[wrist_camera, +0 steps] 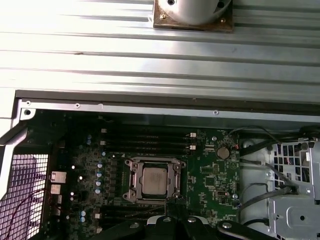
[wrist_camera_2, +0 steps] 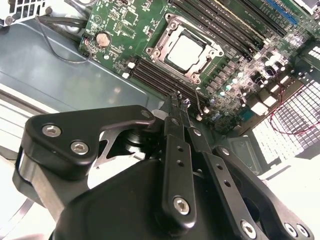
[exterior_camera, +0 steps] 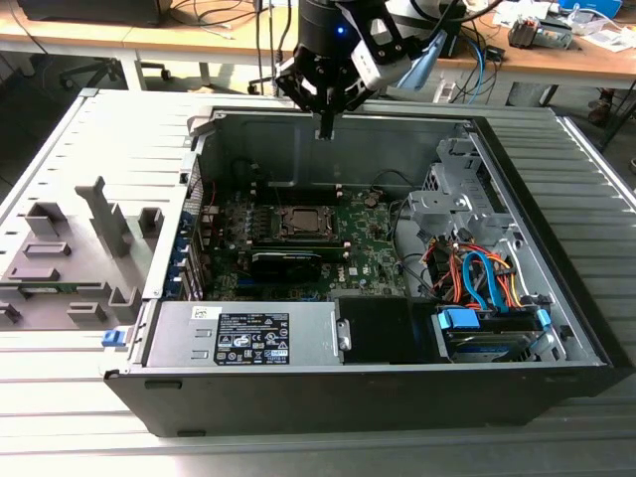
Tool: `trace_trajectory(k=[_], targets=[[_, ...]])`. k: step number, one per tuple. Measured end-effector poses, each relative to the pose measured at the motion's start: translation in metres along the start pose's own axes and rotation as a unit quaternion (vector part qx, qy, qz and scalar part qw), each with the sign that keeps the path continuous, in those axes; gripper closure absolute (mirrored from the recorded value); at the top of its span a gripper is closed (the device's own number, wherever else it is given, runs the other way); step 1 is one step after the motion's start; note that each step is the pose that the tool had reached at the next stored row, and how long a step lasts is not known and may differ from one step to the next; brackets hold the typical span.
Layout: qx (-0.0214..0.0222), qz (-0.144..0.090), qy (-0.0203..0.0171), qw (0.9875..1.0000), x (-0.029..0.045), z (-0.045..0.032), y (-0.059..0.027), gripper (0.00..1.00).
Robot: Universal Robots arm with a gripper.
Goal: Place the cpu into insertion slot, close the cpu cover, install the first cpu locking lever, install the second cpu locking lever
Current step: 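Install the first cpu locking lever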
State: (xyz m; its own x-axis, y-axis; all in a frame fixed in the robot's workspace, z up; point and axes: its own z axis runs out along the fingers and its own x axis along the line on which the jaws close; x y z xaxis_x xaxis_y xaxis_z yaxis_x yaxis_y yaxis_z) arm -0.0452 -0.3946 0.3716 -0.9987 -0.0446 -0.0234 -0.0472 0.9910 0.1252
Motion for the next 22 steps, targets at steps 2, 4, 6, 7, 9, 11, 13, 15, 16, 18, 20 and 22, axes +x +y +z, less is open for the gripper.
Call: trace_trajectory(k=[2,4,6,7,9,11,13,15,16,18,20,22], targets=[[0.0016,0.001,0.0038,1.0,0.0001,0.0006,-0.0001,0.89],[0.0044,0.001,0.0121,0.9999,0.0,0.0011,-0.0002,0.89],[0.0131,0.003,0.0231,0.9996,0.0002,0.0017,-0.0002,0.89],[0.0188,0.003,0.0233,0.9995,0.0001,0.0018,-0.0002,0.89],[0.0201,0.003,0.0234,0.9995,0.0,0.0022,-0.0003,0.89],[0.021,0.005,0.0232,0.9995,0.0001,0.0025,-0.0003,0.89],[0.0215,0.006,0.0232,0.9995,0.0001,0.0026,-0.0004,0.89],[0.0215,0.006,0.0232,0.9995,0.0001,0.0026,-0.0004,0.89],[0.0216,0.006,0.0232,0.9995,0.0001,0.0026,-0.0004,0.89],[0.0215,0.006,0.0231,0.9995,0.0001,0.0026,-0.0003,0.89],[0.0216,0.006,0.0231,0.9995,0.0009,0.0026,-0.0003,0.89],[0.0215,0.006,0.0231,0.9995,0.0019,0.0027,-0.0002,0.89]])
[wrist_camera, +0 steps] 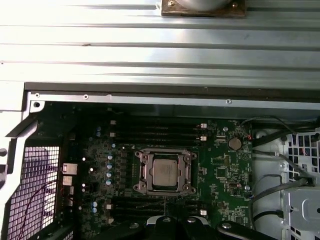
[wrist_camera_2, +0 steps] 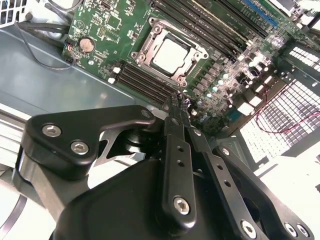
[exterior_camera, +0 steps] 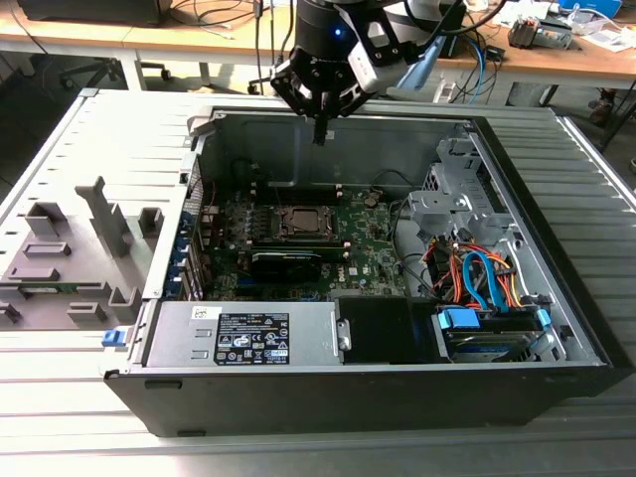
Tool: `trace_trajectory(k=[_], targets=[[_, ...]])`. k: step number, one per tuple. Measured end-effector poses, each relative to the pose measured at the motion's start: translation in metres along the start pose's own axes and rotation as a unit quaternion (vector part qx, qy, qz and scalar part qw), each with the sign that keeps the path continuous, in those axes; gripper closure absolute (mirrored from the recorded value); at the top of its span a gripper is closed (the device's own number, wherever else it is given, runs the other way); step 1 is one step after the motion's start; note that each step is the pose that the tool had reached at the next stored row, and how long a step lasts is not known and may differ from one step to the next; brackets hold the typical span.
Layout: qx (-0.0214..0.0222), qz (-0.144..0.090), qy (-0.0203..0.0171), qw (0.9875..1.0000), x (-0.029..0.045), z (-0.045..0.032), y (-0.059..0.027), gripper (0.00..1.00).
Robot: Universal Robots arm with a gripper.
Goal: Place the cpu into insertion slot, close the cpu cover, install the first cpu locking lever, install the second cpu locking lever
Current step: 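Install the first cpu locking lever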
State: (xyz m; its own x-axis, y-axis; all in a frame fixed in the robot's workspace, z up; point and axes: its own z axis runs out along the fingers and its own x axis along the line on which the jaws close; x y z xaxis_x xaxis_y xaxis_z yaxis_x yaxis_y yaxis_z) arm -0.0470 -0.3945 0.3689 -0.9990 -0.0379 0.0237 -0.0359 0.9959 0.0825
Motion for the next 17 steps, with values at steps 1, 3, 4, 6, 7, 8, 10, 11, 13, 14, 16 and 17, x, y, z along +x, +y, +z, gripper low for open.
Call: trace_trajectory(k=[1,3,4,6,7,8,10,11,13,14,16,17], targets=[[0.0,0.0,0.0,1.0,0.0004,0.0,0.0,0.89],[0.0001,0.0,0.0,1.0,0.0012,0.0001,0.0,0.89],[0.0001,0.0,0.0001,1.0,0.0017,0.0002,0.0,0.89],[0.0001,0.0,0.0,1.0,0.0022,0.0005,0.0,0.89],[0.0001,0.0,0.0,1.0,0.0025,0.0006,0.0,0.89],[0.0,0.0,0.0,1.0,0.0028,0.0007,0.0,0.89],[0.0,0.0,0.0,1.0,0.0037,0.0009,0.0,0.89],[0.0,0.0,0.0,1.0,0.0041,0.001,0.0,0.89],[0.0,0.0,0.0,1.0,0.005,0.0012,0.0,0.89],[0.0,0.0,0.0,1.0,0.0053,0.0013,0.0,0.89],[0.0001,0.0,0.0,1.0,0.0058,0.0014,0.0001,0.89],[0.0,0.0,0.0,1.0,0.0062,0.0015,0.0001,0.89]])
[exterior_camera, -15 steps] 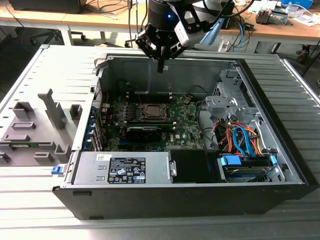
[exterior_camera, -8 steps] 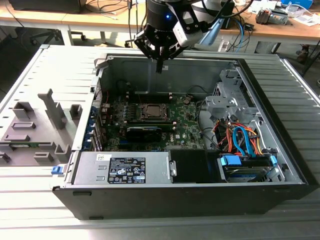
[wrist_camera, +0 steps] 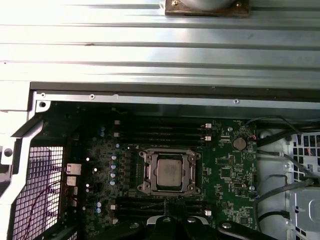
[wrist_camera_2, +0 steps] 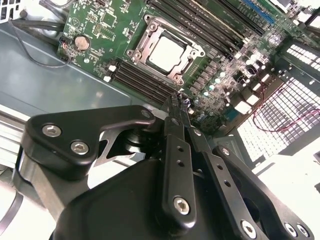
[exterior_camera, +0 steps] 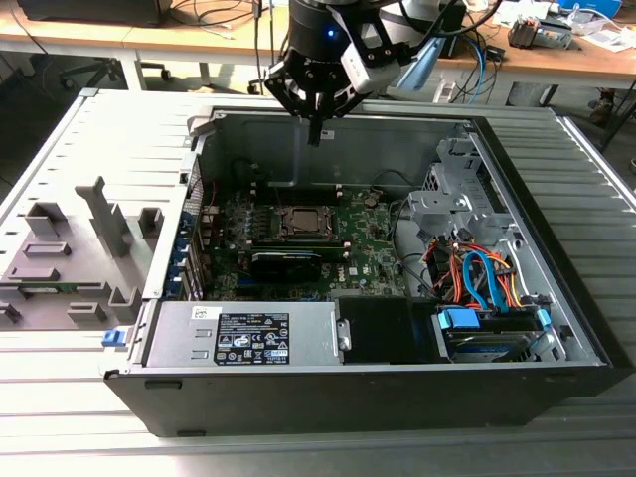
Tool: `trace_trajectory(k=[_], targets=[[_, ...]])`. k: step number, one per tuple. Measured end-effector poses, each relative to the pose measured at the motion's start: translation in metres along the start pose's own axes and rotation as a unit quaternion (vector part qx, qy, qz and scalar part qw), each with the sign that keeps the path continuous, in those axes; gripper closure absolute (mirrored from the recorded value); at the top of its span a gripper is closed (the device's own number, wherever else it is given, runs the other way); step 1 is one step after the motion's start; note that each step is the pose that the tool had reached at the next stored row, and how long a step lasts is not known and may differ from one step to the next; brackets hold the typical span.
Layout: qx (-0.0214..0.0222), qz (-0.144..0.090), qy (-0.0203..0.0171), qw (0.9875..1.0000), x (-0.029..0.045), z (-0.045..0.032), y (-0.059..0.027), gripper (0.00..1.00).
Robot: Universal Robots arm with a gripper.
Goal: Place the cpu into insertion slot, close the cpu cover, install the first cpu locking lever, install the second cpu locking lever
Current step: 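Install the first cpu locking lever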
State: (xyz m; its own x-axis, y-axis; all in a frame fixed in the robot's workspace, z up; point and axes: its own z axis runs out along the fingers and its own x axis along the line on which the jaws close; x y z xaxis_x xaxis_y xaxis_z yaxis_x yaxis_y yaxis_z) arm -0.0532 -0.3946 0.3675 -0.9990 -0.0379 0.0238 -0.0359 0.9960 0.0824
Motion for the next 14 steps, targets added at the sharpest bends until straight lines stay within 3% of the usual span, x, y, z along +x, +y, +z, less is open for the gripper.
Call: trace_trajectory(k=[14], targets=[[0.0,0.0,0.0,1.0,0.0033,0.001,0.0,0.89]])
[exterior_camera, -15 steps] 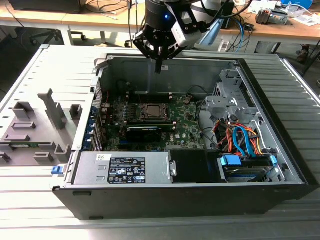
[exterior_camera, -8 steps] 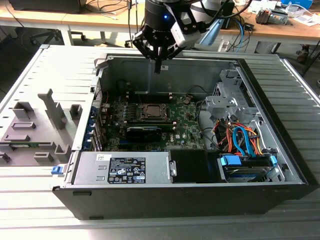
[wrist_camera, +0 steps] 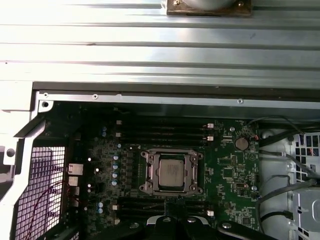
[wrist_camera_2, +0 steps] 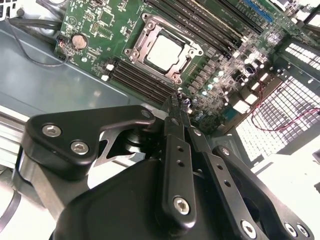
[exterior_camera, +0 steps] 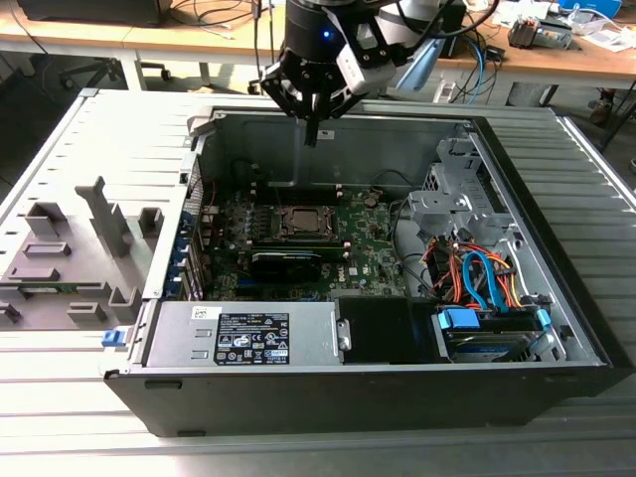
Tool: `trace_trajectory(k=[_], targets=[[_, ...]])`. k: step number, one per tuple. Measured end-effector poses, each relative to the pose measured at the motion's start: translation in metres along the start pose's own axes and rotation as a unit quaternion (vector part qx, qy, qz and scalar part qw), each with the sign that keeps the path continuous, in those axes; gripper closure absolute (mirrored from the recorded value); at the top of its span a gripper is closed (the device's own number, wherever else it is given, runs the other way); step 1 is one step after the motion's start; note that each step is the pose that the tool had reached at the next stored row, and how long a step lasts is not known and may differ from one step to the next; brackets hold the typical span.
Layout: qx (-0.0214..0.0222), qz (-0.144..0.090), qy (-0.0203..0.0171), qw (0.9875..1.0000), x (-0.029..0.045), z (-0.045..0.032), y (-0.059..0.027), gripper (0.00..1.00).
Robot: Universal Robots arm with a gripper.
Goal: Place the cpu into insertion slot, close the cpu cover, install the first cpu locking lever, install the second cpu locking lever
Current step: 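Install the first cpu locking lever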
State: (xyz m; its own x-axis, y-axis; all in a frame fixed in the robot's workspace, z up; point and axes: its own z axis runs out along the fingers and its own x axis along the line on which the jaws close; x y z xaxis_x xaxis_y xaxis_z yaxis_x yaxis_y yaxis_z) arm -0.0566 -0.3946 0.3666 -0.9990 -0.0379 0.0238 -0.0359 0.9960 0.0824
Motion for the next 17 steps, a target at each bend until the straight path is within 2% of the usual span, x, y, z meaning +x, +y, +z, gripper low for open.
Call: trace_trajectory(k=[7,17], targets=[[0.0,0.0,0.0,1.0,0.0066,0.0024,0.0001,0.89],[0.0,0.0,0.0,1.0,0.0115,0.0066,-0.0001,0.89]])
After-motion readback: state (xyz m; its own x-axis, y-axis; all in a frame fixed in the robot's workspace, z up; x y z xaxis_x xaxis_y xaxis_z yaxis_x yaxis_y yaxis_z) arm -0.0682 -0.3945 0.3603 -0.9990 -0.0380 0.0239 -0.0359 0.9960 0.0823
